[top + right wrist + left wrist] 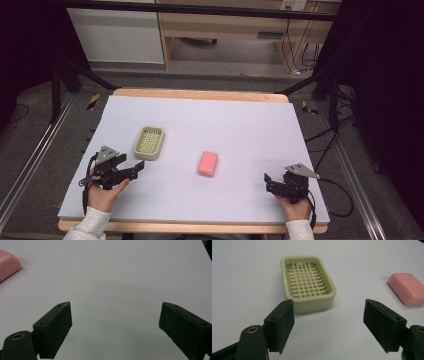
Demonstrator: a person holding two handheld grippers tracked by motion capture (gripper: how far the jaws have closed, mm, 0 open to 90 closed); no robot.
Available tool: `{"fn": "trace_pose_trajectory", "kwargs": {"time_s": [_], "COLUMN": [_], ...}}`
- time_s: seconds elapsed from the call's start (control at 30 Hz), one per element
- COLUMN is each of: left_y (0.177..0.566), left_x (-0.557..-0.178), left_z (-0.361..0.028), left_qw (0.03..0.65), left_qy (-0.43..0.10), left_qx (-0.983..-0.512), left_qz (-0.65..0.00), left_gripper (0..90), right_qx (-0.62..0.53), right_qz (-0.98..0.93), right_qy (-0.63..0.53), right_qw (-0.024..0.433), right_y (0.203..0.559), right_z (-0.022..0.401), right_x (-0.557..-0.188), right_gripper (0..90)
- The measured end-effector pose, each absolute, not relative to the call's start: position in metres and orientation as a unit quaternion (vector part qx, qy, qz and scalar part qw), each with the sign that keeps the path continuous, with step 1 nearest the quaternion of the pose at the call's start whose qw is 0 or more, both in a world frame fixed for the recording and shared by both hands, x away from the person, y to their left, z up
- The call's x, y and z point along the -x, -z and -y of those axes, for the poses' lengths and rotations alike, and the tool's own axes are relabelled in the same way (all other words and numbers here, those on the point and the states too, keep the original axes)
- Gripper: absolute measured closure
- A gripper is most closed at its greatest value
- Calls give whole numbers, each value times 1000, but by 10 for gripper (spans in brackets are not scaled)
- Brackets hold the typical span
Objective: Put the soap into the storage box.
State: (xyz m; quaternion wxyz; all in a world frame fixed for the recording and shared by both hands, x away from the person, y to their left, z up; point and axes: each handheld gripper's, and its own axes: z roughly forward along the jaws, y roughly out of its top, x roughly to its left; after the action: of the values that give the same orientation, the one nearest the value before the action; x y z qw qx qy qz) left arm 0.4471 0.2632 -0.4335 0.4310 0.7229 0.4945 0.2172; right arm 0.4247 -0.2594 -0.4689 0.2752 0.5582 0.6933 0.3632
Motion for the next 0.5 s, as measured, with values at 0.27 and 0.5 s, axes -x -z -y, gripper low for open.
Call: {"fn": "trace_pose_trajectory", "kwargs": {"time_s": [0.27,0.5], "left_y": [425,420], "left_x": [-452,-456], "left_z": [-248,-232], "left_qw": [438,440], "left_qy": [-216,-213], "left_qx": [-729,-737], "left_qz": [-480,-467], "left_gripper": [243,241], "right_qx": [-560,-559], "right_qz": [-695,-695], "right_qy": [-354,-353], "right_qw": [279,283], "right_y": [470,470], "right_z": [258,258], "right_x": [-425,-425], "right_gripper": [115,116]}}
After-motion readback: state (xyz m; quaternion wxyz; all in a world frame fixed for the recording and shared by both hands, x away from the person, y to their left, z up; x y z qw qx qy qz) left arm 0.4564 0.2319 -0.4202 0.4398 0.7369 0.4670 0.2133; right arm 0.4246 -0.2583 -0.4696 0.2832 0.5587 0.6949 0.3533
